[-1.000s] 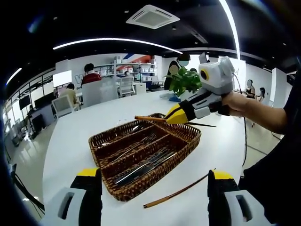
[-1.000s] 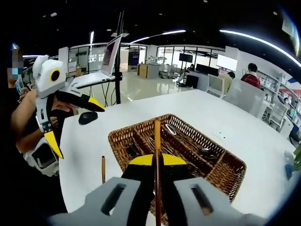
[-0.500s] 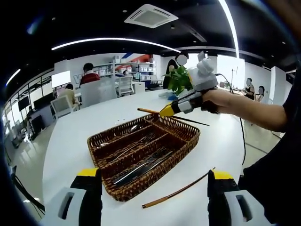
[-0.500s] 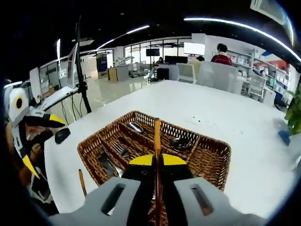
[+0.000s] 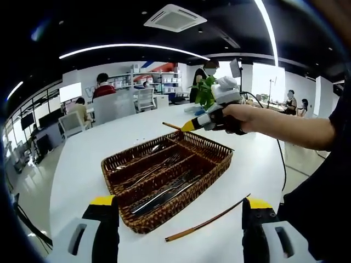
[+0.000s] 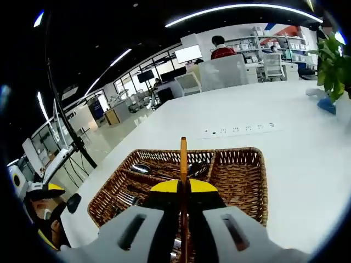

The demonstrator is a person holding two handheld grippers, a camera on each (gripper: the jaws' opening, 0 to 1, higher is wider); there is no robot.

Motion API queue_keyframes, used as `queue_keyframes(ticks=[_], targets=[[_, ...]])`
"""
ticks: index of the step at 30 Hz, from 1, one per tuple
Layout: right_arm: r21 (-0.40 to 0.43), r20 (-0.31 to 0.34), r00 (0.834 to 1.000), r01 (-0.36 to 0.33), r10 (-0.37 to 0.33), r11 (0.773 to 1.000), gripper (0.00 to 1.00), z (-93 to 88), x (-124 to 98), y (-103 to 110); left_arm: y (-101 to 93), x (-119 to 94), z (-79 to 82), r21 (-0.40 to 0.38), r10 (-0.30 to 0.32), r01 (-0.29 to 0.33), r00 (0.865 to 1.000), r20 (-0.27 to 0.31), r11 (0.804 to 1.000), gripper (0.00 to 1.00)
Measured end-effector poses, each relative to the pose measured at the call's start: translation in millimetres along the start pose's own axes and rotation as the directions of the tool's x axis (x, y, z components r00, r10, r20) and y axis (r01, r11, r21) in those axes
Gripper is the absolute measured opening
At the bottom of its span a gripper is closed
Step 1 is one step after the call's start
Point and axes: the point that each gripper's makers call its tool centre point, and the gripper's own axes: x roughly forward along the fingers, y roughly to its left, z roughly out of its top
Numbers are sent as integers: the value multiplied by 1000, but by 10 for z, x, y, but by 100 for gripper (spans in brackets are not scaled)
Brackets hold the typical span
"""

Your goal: Arrange the knives, forks, and spoons in their matching storage slots by inserting each utensil handle-first until every utensil is classified and aligned in the correct compartment

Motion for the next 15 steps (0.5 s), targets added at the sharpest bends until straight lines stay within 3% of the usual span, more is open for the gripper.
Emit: queue_keyframes(ticks=[8,15], targets=[[119,22,999,28,-31,992,2,-28,116,-125,25,-27,-27,-6,5,-5,1000,-2,1000,97],[237,48,996,64,-78,969,2,-131,176,-247,50,-53,-17,-5,10,-10,1000,2,1000,97]])
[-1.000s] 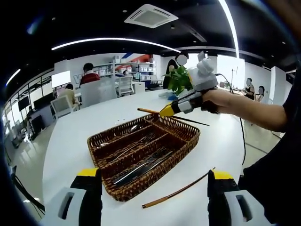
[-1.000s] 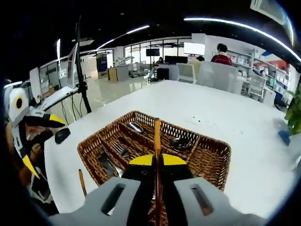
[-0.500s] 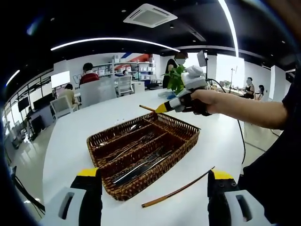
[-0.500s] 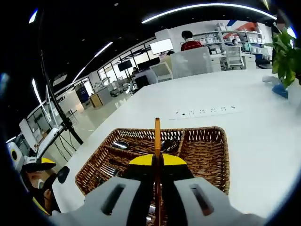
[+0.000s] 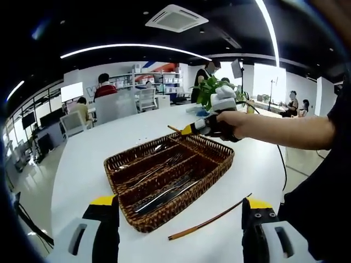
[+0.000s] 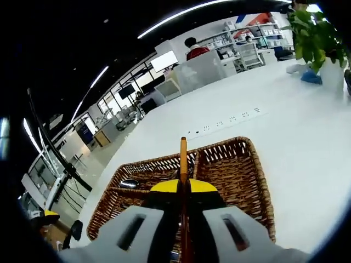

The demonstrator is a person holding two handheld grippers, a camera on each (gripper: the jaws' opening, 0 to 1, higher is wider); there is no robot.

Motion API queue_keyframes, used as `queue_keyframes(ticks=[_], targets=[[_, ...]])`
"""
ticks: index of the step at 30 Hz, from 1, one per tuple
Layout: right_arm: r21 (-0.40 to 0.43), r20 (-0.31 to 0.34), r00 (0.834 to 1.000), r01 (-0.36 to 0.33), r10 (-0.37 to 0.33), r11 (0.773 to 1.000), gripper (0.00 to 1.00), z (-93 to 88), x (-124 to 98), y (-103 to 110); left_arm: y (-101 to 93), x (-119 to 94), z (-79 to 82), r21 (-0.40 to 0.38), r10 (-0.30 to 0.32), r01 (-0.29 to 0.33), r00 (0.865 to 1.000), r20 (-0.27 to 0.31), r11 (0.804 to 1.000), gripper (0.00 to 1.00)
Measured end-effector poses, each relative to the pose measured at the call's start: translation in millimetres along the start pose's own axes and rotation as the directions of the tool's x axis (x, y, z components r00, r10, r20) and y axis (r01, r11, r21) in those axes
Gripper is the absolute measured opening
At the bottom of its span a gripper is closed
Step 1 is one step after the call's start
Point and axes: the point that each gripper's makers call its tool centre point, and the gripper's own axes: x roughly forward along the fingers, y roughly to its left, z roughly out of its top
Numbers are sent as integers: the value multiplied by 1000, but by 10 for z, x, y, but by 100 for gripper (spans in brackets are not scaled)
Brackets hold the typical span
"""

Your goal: Arrange the knives, forks, and spoons in their matching storage slots by inserting each utensil handle-first until every utensil is classified and aligned in the correct compartment

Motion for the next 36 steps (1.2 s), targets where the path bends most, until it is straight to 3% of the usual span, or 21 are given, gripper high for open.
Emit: queue_keyframes(ticks=[16,19,27,32,36], targets=[[65,21,993,113,-114,992,2,-139,106,-275,13,-40,-58,-1,8,-8,1000,-14,1000,96],[80,0,992,129,-129,988,2,-200,156,-317,9,-34,-59,4,6,-5,1000,-19,1000,96],[26,-37,984,174,-173,984,3,-333,204,-393,16,-33,-78,10,3,-3,999,-32,1000,96],[45,-65,983,176,-173,983,3,-410,239,-448,31,-29,-83,10,6,-6,999,-36,1000,96],[-3,-80,981,180,-179,984,3,-419,248,-463,17,-20,-85,12,1,-1,999,-38,1000,96]])
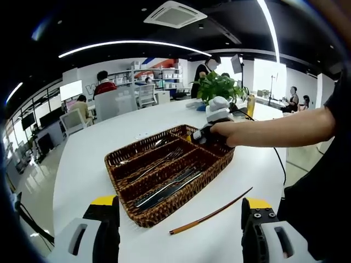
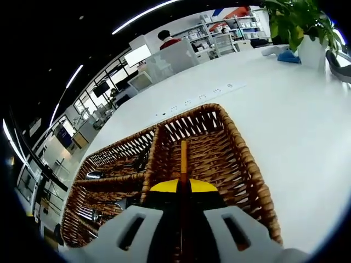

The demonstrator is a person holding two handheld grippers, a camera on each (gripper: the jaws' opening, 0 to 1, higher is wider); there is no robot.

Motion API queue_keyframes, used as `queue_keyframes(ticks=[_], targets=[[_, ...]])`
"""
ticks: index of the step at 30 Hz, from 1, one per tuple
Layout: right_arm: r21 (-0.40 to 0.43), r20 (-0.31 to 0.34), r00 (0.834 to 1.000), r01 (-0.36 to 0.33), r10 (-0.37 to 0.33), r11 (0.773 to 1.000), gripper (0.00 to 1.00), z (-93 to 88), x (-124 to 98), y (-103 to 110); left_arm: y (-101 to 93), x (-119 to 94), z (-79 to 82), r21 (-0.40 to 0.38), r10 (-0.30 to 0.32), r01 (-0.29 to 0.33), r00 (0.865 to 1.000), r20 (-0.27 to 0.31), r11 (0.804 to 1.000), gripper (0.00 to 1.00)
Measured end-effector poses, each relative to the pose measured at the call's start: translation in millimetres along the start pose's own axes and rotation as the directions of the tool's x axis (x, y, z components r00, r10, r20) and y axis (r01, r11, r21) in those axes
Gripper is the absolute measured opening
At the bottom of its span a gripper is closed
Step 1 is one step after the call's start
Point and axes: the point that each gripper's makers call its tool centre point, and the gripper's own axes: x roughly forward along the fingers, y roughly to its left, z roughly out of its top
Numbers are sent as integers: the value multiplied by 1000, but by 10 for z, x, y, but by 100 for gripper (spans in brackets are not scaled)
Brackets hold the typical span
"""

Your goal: Arrange the knives, forks, and spoons in their matching storage slots by inserting each utensil handle-first until every utensil is classified and aligned in the correct compartment

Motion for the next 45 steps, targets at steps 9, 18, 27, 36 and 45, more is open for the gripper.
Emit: queue_keyframes(ticks=[9,18,27,36,45], targets=[[-2,-16,1000,-26,26,1000,4,-35,12,28,-8,-20,-9,2,2,-2,1000,-8,1000,96],[-59,3,1000,-31,31,998,9,50,-128,37,-13,-17,24,9,2,-2,1000,-5,1000,96],[-191,43,996,-73,83,979,23,184,-428,222,0,28,75,4,-6,6,1000,12,1000,99],[-300,56,981,-158,183,941,40,196,-841,509,-19,40,82,-20,3,-2,1000,21,1000,100],[-397,28,961,-243,276,885,58,35,-1205,717,-16,42,105,-39,10,-9,999,34,999,100]])
